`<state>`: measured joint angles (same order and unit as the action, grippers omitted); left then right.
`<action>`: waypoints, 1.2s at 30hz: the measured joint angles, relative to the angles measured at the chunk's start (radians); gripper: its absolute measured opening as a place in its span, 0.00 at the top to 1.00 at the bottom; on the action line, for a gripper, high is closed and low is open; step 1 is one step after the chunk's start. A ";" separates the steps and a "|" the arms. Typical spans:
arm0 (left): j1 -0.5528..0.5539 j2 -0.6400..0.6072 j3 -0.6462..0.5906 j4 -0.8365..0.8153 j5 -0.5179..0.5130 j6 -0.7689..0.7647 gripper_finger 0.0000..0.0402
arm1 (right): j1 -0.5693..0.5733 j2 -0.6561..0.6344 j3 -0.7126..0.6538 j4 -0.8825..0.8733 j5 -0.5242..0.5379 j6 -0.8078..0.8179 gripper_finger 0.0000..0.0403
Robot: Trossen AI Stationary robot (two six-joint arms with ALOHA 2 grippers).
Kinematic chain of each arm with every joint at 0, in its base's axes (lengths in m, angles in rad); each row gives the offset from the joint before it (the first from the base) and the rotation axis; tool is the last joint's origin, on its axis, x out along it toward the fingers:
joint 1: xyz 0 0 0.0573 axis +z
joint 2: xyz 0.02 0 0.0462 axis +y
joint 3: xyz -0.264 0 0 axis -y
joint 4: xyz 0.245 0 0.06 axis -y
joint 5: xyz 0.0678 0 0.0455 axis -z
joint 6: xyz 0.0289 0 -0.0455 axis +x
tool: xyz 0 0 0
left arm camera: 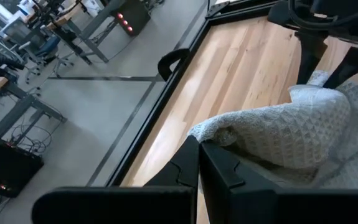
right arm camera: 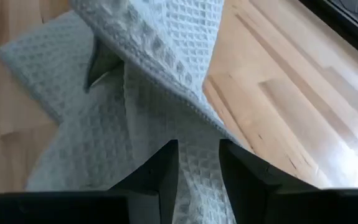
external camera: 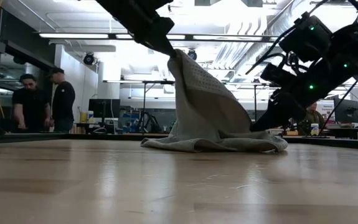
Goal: Fold microfiber towels
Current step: Fold the gray towel
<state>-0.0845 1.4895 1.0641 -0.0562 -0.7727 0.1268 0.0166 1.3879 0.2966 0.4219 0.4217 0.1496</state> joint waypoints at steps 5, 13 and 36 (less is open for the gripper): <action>0.000 0.000 0.000 -0.020 -0.002 0.000 1.00 | 0.005 -0.026 0.000 0.021 -0.001 -0.024 0.73; 0.000 0.000 0.000 -0.061 -0.047 -0.004 1.00 | 0.005 -0.104 0.000 -0.045 0.058 -0.054 0.73; -0.001 -0.036 -0.001 -0.073 -0.053 0.000 1.00 | -0.142 -0.105 0.000 -0.073 -0.143 -0.068 0.73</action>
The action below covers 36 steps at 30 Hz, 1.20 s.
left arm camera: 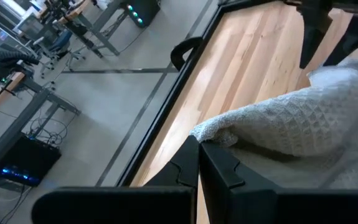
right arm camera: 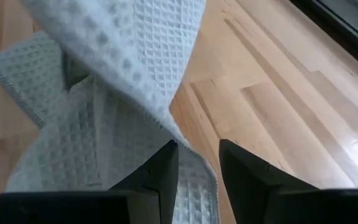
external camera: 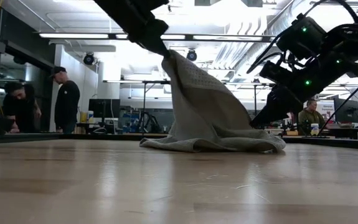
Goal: Fold microfiber towels
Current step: Fold the gray towel
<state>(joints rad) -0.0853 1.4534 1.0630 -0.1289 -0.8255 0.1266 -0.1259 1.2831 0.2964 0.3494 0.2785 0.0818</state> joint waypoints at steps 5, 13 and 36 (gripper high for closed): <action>0.000 -0.022 0.001 0.004 0.000 0.000 1.00 | -0.021 0.000 0.000 0.011 -0.028 0.000 0.73; 0.000 -0.031 0.001 -0.003 0.002 0.001 1.00 | -0.053 0.026 0.000 0.052 -0.100 -0.002 0.73; 0.000 -0.031 0.001 -0.002 0.003 0.011 1.00 | -0.118 0.328 0.000 0.375 -0.156 -0.056 0.76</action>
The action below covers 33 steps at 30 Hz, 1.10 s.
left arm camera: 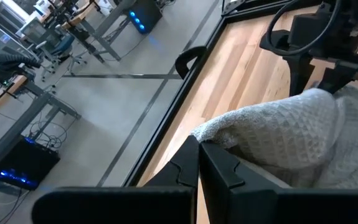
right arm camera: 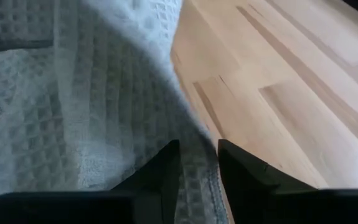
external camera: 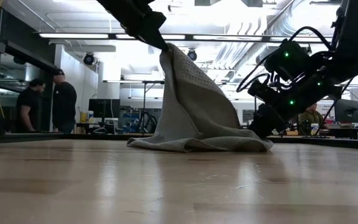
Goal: Fold microfiber towels
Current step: Fold the gray towel
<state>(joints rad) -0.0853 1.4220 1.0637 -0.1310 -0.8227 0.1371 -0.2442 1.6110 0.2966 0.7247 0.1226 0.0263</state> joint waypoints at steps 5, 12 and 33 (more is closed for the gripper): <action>0.000 0.000 0.000 -0.004 0.000 0.000 1.00 | 0.000 -0.023 0.000 0.014 -0.003 -0.005 0.92; 0.000 0.000 0.000 -0.024 -0.007 -0.006 1.00 | 0.002 -0.047 0.000 0.021 -0.019 -0.002 0.99; 0.000 -0.054 0.002 -0.098 -0.100 -0.036 1.00 | 0.177 -0.390 0.000 -0.163 0.259 0.002 0.99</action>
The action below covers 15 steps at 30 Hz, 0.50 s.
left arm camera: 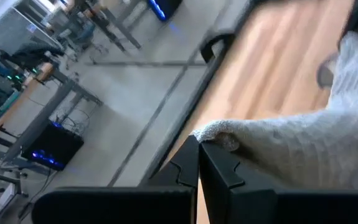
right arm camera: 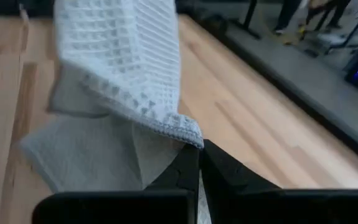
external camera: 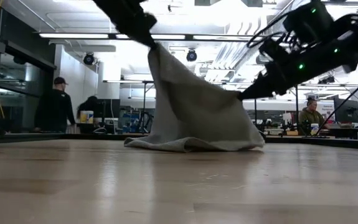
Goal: Fold microfiber towels
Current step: Fold the gray towel
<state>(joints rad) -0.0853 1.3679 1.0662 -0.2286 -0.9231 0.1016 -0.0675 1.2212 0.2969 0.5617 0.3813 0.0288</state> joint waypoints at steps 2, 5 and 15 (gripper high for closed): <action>0.000 -0.026 -0.002 -0.027 -0.001 0.003 1.00 | 0.016 -0.040 0.000 -0.031 0.033 -0.001 0.99; 0.000 -0.049 0.000 -0.032 -0.004 0.008 1.00 | 0.038 -0.088 0.000 -0.058 0.087 -0.012 0.99; 0.000 -0.099 -0.003 -0.063 -0.070 0.060 1.00 | 0.068 -0.129 0.005 -0.001 0.144 -0.092 0.99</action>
<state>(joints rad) -0.0849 1.2691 1.0634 -0.2920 -0.9927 0.1620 0.0002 1.0920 0.3019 0.5611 0.5249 -0.0633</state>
